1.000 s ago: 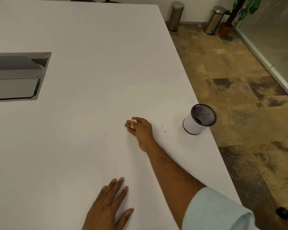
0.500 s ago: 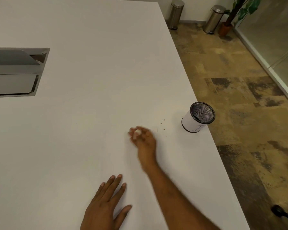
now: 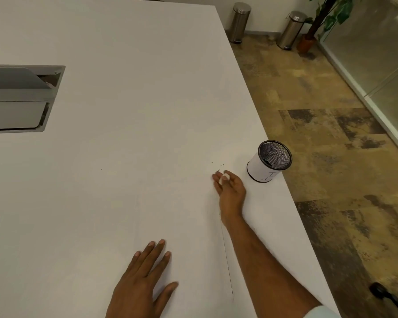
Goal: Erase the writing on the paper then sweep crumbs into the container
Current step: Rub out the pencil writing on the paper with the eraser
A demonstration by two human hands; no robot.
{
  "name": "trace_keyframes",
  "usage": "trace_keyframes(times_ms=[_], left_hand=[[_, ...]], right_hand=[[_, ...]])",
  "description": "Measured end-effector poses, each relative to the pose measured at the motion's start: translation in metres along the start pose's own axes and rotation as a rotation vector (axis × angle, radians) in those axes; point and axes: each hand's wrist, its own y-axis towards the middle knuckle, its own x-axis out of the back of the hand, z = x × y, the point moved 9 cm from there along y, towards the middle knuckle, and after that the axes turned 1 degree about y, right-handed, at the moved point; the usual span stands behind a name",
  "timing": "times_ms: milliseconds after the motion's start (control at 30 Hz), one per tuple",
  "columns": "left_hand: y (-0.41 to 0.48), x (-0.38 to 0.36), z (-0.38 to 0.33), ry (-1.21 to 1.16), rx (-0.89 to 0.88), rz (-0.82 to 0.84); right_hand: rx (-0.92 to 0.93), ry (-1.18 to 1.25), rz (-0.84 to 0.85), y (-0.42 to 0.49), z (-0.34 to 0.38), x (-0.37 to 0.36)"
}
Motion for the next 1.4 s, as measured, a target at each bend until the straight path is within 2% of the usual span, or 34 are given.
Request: trace_keyframes(times_ms=[100, 200, 267, 333, 433, 500, 733, 867, 967, 1100, 1167, 1233, 1400], left_hand=[[-0.003, -0.001, 0.003, 0.005, -0.004, 0.009], [-0.003, 0.002, 0.004, 0.012, -0.019, -0.001], [-0.002, 0.003, 0.004, 0.019, -0.024, -0.002], [-0.001, 0.003, 0.005, 0.022, -0.030, -0.005], [-0.002, 0.003, 0.004, 0.033, -0.038, -0.009], [-0.002, 0.003, 0.004, 0.035, -0.043, -0.014], [-0.001, 0.003, 0.006, 0.027, -0.054, 0.000], [0.001, 0.001, 0.006, 0.030, -0.055, 0.002], [0.002, 0.003, 0.004, 0.039, -0.065, -0.010], [0.003, 0.003, 0.005, 0.046, -0.073, -0.017], [0.004, 0.003, 0.005, 0.047, -0.073, -0.016], [0.005, 0.003, 0.006, 0.035, -0.061, -0.015], [0.009, 0.004, 0.009, 0.036, -0.045, -0.022]], right_hand=[[0.034, -0.001, -0.046, -0.002, 0.014, 0.016], [0.038, 0.007, 0.041, -0.008, 0.012, -0.006], [-0.024, -0.008, 0.129, -0.006, 0.000, -0.038], [-0.109, -0.007, 0.130, 0.003, -0.013, -0.064], [-0.214, 0.076, 0.023, 0.027, -0.023, -0.076], [-0.212, 0.148, -0.062, 0.039, -0.020, -0.070], [-0.055, 0.293, -0.418, 0.016, 0.002, -0.003], [0.051, 0.266, -0.444, -0.023, 0.020, 0.016], [0.215, 0.045, -0.320, -0.036, 0.049, 0.024], [0.402, -0.571, -0.136, -0.030, 0.075, 0.034], [0.468, -0.763, -0.093, -0.031, 0.082, 0.037], [0.466, -0.858, -0.061, -0.031, 0.085, 0.037], [0.315, -0.894, 0.081, -0.024, 0.071, 0.035]])
